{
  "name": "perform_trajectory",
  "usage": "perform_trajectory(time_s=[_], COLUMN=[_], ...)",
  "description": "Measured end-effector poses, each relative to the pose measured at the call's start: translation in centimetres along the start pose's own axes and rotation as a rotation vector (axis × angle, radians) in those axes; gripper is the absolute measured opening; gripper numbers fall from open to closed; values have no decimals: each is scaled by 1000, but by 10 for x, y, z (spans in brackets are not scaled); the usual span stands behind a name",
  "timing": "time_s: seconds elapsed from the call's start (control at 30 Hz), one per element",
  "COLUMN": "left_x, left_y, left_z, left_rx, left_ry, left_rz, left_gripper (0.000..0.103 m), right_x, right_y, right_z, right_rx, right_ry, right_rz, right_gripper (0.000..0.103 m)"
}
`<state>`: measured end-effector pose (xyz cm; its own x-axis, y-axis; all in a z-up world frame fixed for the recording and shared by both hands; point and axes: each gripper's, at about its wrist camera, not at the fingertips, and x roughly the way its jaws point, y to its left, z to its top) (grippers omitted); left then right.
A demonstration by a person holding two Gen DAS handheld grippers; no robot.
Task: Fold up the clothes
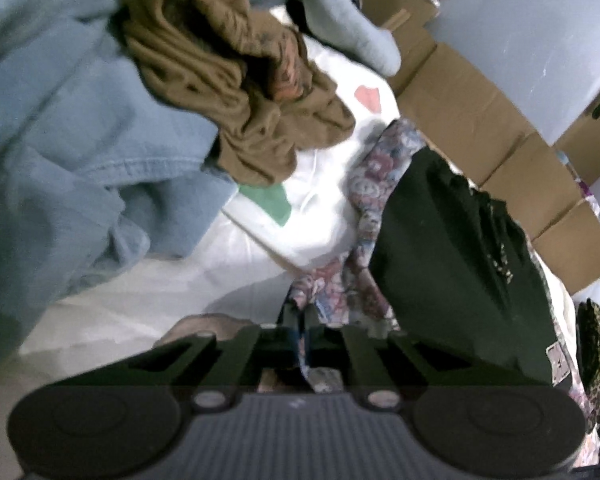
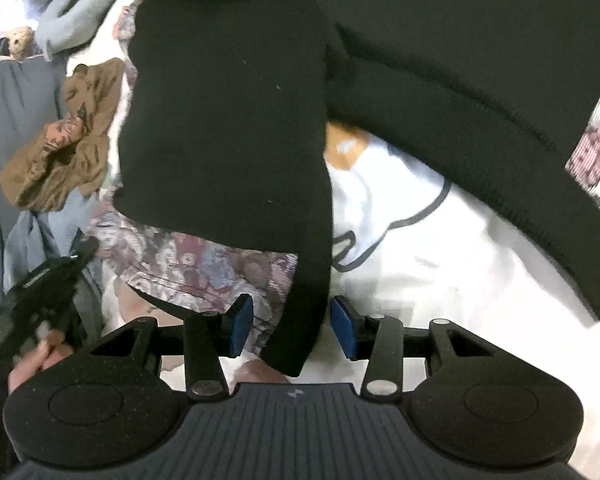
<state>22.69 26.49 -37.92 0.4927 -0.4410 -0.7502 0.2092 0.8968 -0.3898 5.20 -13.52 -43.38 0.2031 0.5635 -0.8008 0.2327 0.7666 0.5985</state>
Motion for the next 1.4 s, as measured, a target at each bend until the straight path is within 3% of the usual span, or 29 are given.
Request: perform_trajectory(time_s=[0.07, 0.1, 0.13, 0.2, 0.47, 0.77, 0.93, 0.97, 1.03, 1.07, 1.4], left_x=[-11, -16, -20, -28, -50, -40, -44, -43, -40, -38, -6], left_y=[-2, -3, -4, -6, -12, 9, 21, 23, 25, 25, 28], left_z=[-3, -4, -6, -9, -23, -50, -53, -53, -53, -53, -54], left_rx=[-9, -12, -9, -3, -2, -55, -67, -62, -31, -13, 145], left_ry=[-23, -34, -44, -67, -130, -37, -47, -49, -59, -63, -48], left_rz=[1, 5, 14, 35, 82, 94, 104, 100, 100, 106, 106], left_gripper=[2, 2, 2, 2, 1, 3, 14, 17, 32, 34, 34], right_x=[6, 6, 6, 3, -19, -17, -16, -15, -14, -14, -15], right_y=[-3, -4, -4, -3, 3, 3, 3, 4, 4, 4, 3], right_z=[1, 1, 1, 3, 7, 6, 5, 6, 6, 6, 4], right_rx=[23, 20, 16, 4, -74, -117, -118, -118, -119, -118, -116], right_ry=[18, 20, 19, 8, -17, -14, -17, -15, -11, -10, -3], right_rz=[18, 23, 25, 13, -41, -135, -149, -150, -152, -155, -168], right_gripper=[30, 13, 3, 0, 0, 0, 0, 0, 0, 0, 5])
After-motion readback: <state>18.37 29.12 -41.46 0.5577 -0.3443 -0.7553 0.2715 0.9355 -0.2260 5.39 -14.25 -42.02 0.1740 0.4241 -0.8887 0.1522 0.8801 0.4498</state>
